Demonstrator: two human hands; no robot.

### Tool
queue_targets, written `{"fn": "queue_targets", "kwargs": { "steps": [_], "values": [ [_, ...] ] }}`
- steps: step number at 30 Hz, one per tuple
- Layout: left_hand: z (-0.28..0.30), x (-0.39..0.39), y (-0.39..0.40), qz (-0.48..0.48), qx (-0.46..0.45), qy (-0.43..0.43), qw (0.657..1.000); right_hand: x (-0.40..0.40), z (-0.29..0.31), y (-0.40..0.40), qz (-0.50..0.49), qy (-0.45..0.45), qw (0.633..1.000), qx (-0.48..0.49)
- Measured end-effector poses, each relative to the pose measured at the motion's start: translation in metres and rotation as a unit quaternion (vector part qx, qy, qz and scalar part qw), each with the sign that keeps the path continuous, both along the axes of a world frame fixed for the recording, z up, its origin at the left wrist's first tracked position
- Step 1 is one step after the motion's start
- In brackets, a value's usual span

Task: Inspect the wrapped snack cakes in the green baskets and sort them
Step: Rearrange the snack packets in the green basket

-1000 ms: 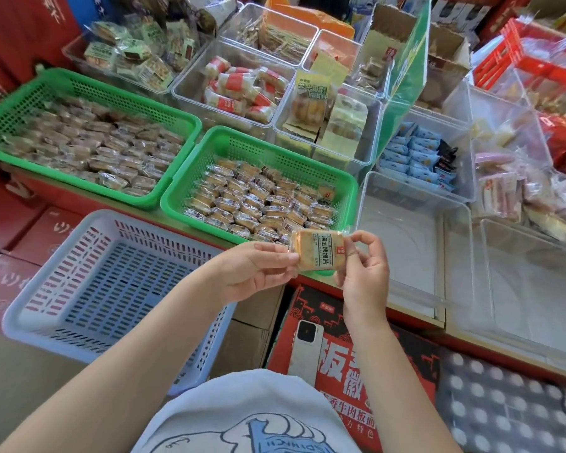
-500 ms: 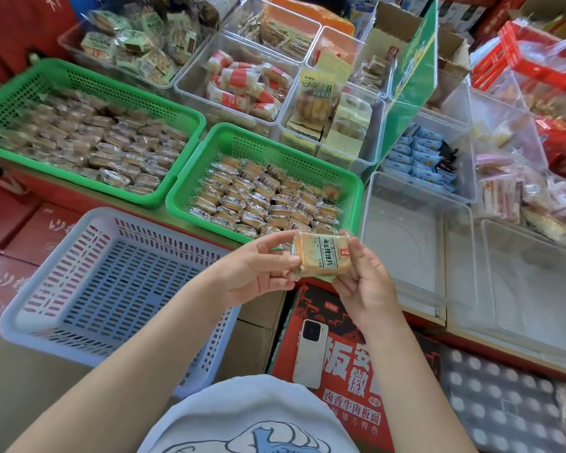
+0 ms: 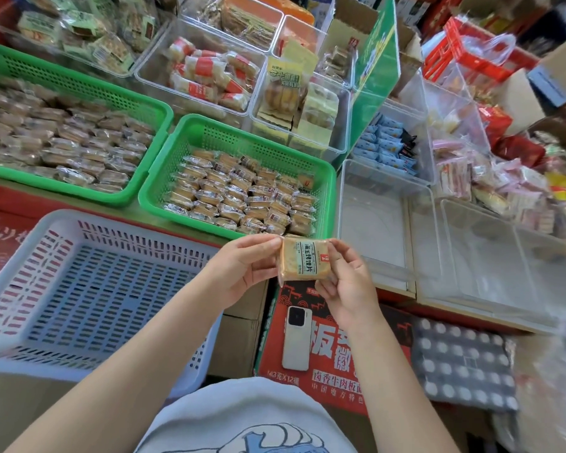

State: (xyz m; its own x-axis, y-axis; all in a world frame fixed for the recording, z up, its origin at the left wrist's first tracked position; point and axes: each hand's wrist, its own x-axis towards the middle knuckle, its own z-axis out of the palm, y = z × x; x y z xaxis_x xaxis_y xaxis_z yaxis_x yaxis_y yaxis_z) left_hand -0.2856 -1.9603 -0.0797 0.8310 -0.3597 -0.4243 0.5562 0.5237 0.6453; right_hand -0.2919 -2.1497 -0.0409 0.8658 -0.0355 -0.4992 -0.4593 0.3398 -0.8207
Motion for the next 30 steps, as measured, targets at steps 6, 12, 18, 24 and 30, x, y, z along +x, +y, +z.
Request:
{"fn": "queue_targets", "kwargs": {
  "steps": [6, 12, 18, 24, 30],
  "values": [
    [0.000, 0.006, -0.013, 0.026, -0.009, 0.041, 0.999, 0.005, -0.001, -0.003, -0.028, -0.026, 0.997, -0.072],
    [-0.008, 0.019, -0.026, 0.036, 0.045, 0.040, 0.998, 0.027, -0.008, -0.013, -0.010, -0.042, 0.981, -0.191],
    [-0.024, 0.044, -0.036, 0.069, 0.091, 0.041, 0.993, 0.059, -0.026, -0.036, 0.200, -0.023, 0.940, -0.274],
    [-0.047, 0.067, -0.049, 0.004, 0.497, -0.136, 0.857, 0.096, -0.046, -0.053, 0.170, -0.061, 0.909, -0.376],
    [-0.091, 0.079, -0.036, -0.300, 0.718, -0.250, 0.577, 0.127, -0.066, -0.063, 0.304, -0.112, 0.815, -0.481]
  ]
}}
